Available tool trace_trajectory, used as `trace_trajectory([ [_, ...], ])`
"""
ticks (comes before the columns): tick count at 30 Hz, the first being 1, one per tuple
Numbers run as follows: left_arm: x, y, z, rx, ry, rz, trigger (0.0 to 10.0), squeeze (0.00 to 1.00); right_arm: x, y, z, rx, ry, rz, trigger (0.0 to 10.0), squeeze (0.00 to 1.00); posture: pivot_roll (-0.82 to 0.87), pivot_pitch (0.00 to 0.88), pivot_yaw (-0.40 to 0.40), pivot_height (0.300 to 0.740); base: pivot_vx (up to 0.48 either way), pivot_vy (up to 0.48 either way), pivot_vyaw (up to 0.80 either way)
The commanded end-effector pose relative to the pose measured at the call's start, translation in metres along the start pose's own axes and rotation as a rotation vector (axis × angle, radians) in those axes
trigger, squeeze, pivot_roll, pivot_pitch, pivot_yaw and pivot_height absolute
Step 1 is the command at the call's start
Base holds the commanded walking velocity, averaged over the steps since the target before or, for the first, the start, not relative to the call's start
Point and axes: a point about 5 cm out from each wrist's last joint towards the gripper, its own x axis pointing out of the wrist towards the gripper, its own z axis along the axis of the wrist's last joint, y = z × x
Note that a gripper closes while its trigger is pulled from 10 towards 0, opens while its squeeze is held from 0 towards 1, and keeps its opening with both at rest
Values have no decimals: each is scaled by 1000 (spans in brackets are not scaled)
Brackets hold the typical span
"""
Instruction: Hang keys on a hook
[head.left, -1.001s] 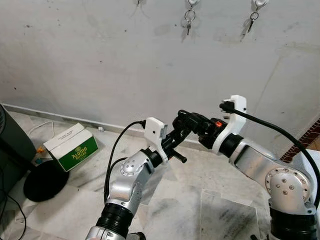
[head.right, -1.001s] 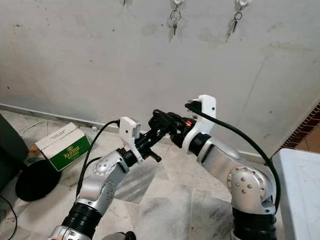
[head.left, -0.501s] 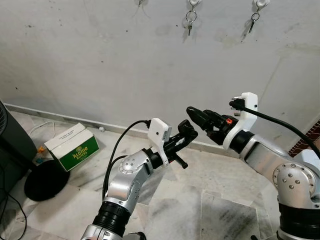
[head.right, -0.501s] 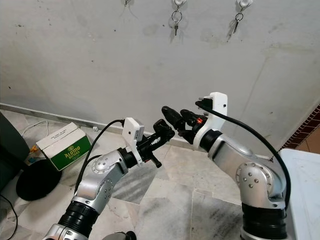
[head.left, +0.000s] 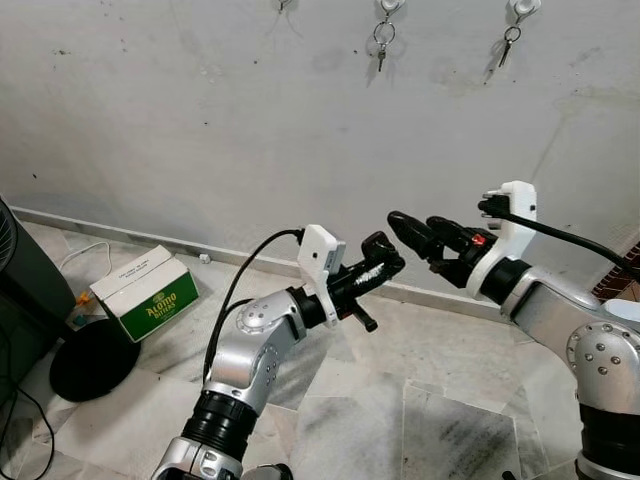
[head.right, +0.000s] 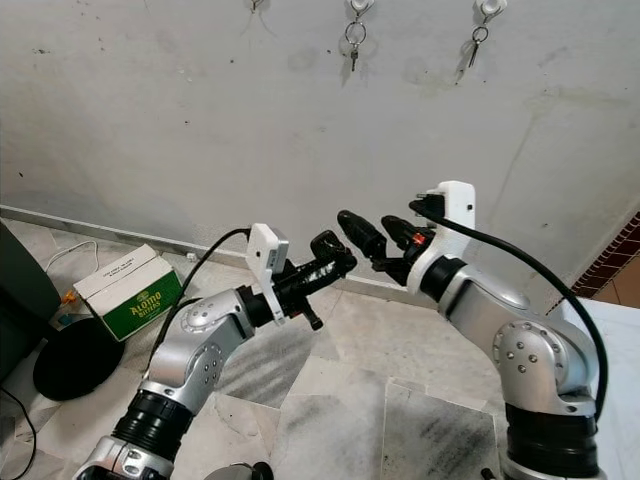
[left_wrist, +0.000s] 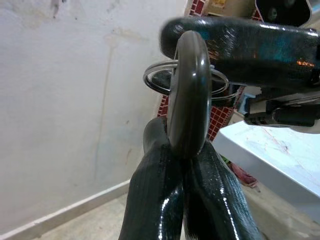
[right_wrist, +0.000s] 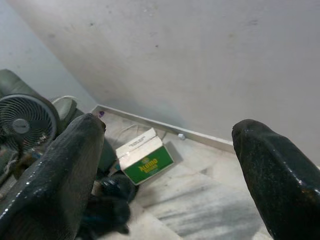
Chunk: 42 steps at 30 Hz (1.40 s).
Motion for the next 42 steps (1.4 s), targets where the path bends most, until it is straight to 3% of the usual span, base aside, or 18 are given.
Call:
trace_trajectory([
  [1, -1, 5, 1, 7, 9, 18, 0, 0, -3, 0, 12, -94, -20, 4, 10000, 0, -92, 65, 53, 740, 0, 0, 0],
  [4, -2, 5, 1, 6, 10, 19, 0, 0, -7, -1, 15, -154, -24, -1, 10000, 0, -96, 68, 55, 740, 0, 0, 0],
  [8, -1, 5, 0, 3, 15, 13, 0, 0, -16, -2, 24, -329, -25, 17, 10000, 0, -99, 70, 56, 740, 0, 0, 0],
  [12, -1, 5, 0, 1, 17, 9, 0, 0, -19, 0, 24, -381, -25, 37, 10000, 0, -99, 70, 56, 740, 0, 0, 0],
  [20, 1, 5, -1, -4, 25, -2, 0, 0, -23, 16, -1, -538, 53, 166, 10000, 0, -103, 74, 59, 740, 0, 0, 0],
  [29, 3, 3, -2, -10, 32, -15, 0, 0, -24, 27, -11, -589, 79, 261, 10000, 0, -105, 74, 57, 740, 0, 0, 0],
  [42, 6, -3, -5, -21, 37, -37, 0, 0, -16, 37, -11, -683, -1, 224, 9922, 0, -108, 75, 54, 740, 0, 0, 0],
])
